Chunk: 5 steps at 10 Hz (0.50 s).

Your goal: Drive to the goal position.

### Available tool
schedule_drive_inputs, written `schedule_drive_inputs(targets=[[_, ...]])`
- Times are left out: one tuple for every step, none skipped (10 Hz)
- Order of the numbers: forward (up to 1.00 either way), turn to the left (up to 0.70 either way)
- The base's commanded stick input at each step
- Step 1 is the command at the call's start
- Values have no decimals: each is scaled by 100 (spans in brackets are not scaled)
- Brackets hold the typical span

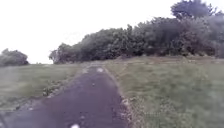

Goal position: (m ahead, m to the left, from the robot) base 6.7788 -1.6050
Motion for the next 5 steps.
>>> schedule_drive_inputs(targets=[[0, 6], [0, 0], [0, 0], [0, 0], [0, 0]])
